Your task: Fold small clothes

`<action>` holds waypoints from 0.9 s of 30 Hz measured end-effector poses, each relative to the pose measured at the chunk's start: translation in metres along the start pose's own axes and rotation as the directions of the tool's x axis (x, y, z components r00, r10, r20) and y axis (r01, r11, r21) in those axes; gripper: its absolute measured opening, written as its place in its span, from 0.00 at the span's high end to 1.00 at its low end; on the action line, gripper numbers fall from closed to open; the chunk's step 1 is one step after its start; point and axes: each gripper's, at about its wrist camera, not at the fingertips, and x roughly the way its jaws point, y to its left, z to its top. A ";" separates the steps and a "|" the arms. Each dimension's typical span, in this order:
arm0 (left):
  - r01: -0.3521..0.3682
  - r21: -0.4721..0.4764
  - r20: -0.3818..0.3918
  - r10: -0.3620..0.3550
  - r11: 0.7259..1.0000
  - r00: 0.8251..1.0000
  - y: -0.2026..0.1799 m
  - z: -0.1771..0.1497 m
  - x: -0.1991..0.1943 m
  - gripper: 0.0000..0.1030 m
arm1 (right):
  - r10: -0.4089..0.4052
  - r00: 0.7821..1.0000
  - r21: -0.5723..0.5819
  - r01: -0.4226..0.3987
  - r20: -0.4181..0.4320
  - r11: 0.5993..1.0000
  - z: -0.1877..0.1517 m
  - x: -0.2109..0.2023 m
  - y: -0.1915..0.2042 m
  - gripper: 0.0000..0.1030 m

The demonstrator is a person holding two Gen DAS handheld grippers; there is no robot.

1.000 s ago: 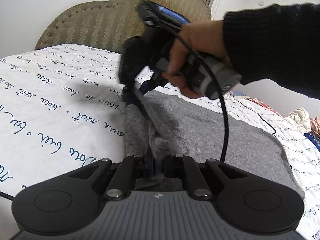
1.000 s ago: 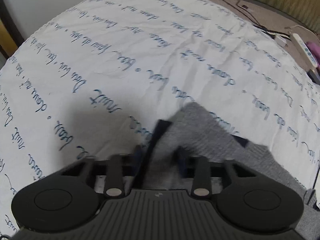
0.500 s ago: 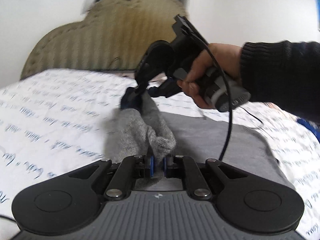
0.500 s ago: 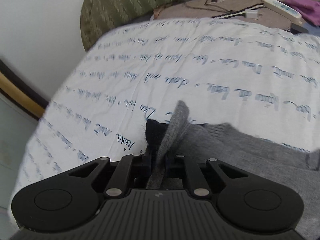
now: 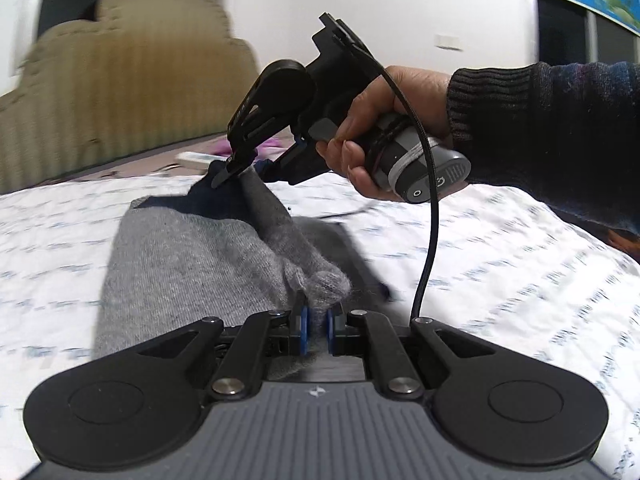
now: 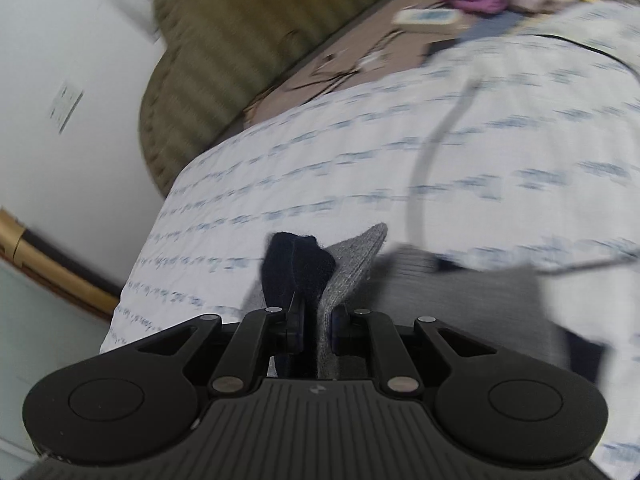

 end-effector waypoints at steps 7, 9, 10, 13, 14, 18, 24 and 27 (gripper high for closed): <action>0.036 0.055 -0.042 -0.034 0.998 0.999 -0.039 -0.006 0.020 0.91 | 0.002 1.000 0.055 -0.003 0.031 0.998 -0.011 -0.033 -0.059 0.86; 0.040 0.069 -0.046 -0.037 0.997 0.998 -0.045 -0.005 0.023 0.91 | 0.010 0.999 0.063 -0.012 0.038 0.998 -0.013 -0.035 -0.070 0.86; 0.040 0.079 -0.054 -0.036 0.996 0.998 -0.047 -0.007 0.026 0.91 | 0.011 0.999 0.071 -0.014 0.044 0.997 -0.015 -0.036 -0.075 0.86; 0.035 0.092 -0.130 -0.023 0.995 0.991 -0.048 -0.016 0.038 0.91 | -0.003 0.999 0.116 -0.001 0.037 0.993 -0.023 -0.028 -0.092 0.86; 0.036 0.088 -0.141 -0.023 0.995 0.990 -0.046 -0.020 0.042 0.91 | -0.004 0.999 0.136 -0.002 0.040 0.991 -0.027 -0.026 -0.097 0.84; 0.144 0.083 -0.141 -0.132 0.986 0.981 -0.041 -0.011 0.029 0.66 | 0.042 0.993 0.215 -0.064 0.106 0.974 -0.033 -0.035 -0.113 0.68; 0.341 0.047 -0.055 -0.338 0.939 0.940 0.010 -0.006 -0.047 0.32 | 0.030 0.967 0.068 -0.048 0.253 0.997 -0.024 -0.079 -0.090 0.61; 0.275 -0.007 0.059 -0.274 0.961 0.960 0.042 0.001 -0.069 0.25 | 0.052 0.973 -0.035 -0.045 0.224 0.998 -0.014 -0.073 -0.070 0.62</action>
